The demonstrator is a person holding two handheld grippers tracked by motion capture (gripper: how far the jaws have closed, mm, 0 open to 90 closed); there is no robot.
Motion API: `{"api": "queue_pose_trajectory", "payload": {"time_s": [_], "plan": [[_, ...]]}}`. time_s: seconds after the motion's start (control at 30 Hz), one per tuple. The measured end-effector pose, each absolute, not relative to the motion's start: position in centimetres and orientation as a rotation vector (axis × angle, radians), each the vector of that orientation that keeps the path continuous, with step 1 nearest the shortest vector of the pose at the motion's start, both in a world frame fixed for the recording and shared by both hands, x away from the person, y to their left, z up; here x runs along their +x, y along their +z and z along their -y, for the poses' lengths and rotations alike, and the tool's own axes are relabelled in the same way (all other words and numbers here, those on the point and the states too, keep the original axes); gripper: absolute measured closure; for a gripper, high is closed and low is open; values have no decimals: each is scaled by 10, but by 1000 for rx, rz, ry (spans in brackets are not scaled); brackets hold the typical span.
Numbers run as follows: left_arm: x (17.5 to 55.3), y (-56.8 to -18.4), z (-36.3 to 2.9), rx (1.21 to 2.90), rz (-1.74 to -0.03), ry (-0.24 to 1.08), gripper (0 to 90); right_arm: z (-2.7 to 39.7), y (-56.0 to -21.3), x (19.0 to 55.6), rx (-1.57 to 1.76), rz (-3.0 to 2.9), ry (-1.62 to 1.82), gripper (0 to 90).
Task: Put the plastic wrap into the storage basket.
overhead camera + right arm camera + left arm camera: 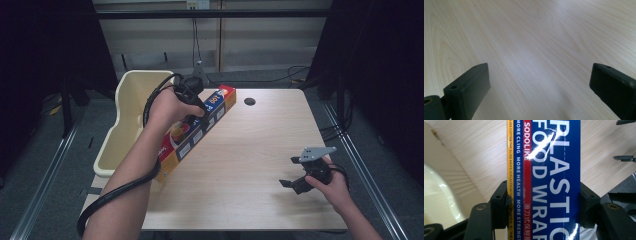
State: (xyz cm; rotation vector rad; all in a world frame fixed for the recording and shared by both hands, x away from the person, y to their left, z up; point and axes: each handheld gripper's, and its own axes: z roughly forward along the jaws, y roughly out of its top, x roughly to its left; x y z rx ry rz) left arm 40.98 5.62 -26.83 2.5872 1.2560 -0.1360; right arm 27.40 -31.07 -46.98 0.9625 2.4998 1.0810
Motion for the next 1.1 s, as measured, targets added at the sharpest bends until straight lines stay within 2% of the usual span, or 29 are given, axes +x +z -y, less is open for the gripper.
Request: {"api": "queue_pose_trajectory", "payload": {"time_s": [0.47,1.1], "plan": [[413,-254,-74,2552,-1318,-144,404,311,-469,273,968,-2496,1087,29],[415,-229,-105,2498,-1410,-89,405,311,-470,273,964,-2496,1083,28]]}}
